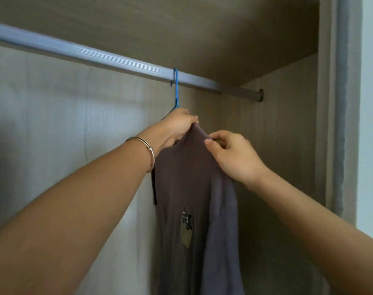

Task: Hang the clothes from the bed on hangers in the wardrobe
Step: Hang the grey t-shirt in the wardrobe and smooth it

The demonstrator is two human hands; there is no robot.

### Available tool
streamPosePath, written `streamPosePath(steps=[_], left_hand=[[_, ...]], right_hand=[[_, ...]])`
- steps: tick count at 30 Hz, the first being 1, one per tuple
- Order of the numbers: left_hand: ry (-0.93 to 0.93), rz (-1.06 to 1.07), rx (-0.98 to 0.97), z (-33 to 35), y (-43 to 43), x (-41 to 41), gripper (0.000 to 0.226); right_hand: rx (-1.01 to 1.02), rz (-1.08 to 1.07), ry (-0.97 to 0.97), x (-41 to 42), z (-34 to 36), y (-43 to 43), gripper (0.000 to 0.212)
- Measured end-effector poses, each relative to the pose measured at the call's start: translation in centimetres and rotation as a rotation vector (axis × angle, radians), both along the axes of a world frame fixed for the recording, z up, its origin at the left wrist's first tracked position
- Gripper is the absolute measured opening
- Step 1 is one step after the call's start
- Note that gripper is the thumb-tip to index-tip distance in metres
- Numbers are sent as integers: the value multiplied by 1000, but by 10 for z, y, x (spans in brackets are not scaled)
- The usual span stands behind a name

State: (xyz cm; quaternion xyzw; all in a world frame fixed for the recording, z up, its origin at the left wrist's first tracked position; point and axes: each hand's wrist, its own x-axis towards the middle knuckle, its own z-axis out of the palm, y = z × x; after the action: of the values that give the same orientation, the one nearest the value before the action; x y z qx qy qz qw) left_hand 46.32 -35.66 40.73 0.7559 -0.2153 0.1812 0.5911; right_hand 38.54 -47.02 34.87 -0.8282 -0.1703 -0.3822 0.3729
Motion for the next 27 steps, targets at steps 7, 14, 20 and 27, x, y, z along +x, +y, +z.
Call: streamPosePath(steps=[7, 14, 20, 27], left_hand=[[-98, 51, 157, -25, -10, -20, 65], [-25, -59, 319, -180, -7, -47, 55], [543, -290, 170, -378, 3, -85, 52], [504, -161, 320, -469, -10, -93, 107]], right_hand=[[255, 76, -181, -3, -32, 1, 12], [539, 259, 102, -15, -173, -15, 24], [768, 201, 335, -24, -297, -11, 29], [820, 226, 426, -36, -337, -11, 25]])
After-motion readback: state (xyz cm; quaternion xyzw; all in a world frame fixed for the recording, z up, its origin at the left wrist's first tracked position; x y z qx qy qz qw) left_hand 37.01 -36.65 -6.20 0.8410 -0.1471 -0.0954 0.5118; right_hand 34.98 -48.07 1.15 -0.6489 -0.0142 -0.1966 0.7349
